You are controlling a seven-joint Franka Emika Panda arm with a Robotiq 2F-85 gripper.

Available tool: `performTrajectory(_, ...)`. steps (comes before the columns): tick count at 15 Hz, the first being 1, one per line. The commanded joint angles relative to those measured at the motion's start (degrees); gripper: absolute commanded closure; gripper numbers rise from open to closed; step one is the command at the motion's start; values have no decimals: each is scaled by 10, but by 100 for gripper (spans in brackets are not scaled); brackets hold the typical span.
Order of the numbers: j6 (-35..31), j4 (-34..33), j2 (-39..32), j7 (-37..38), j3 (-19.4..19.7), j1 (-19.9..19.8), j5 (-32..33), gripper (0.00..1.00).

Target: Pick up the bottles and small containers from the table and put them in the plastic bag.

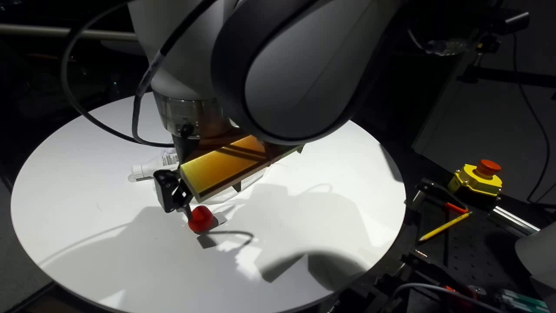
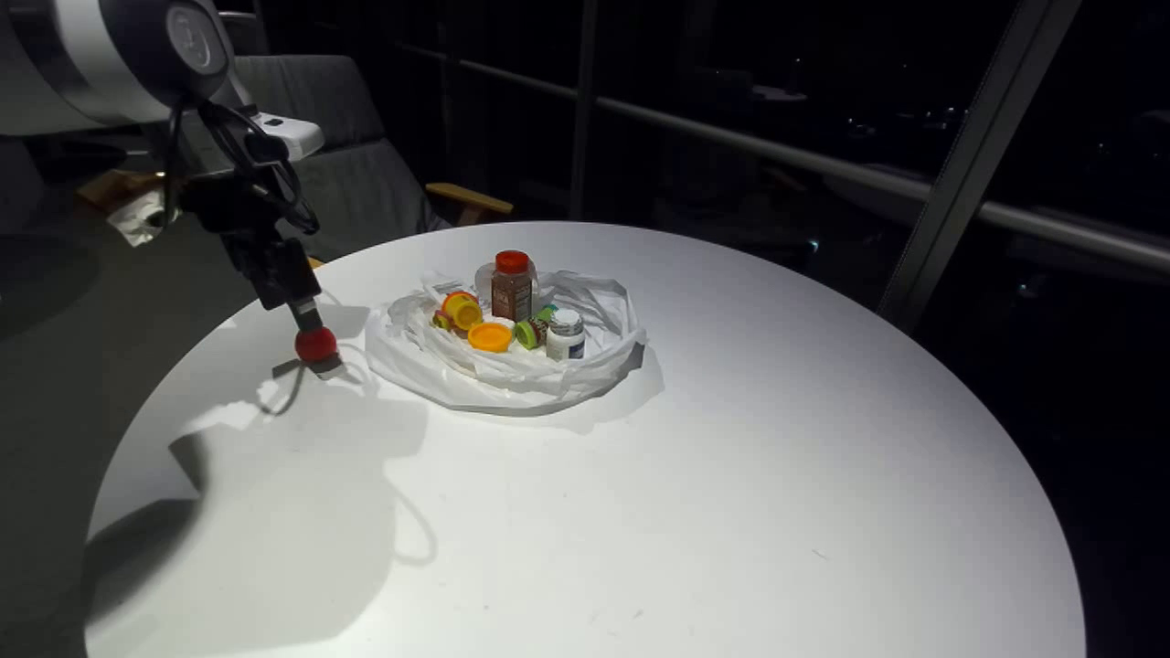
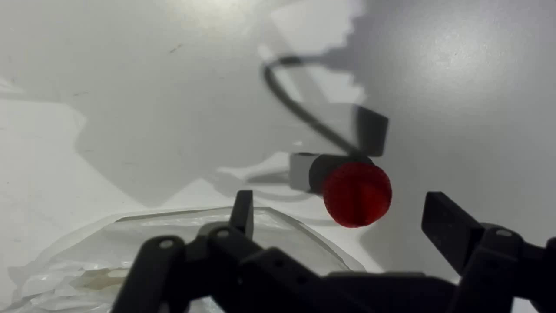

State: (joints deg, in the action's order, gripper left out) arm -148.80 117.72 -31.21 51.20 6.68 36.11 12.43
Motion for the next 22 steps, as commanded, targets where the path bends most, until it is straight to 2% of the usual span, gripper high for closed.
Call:
performTrajectory(1,6,-44,-36,-23,-39,-40,-10,0)
performTrajectory(8,19,-78,-76,-29,-60,-60,-12,2)
performTrajectory(9,19,-81,-79,-28,-60,-61,-13,26)
performTrajectory(11,19,-84,-83,-21,-57,-59,-11,31)
performTrajectory(17,23,-95,-94,-3,-40,-48,1,77)
performTrajectory(22,28,-87,-73,13,-26,-34,12,77)
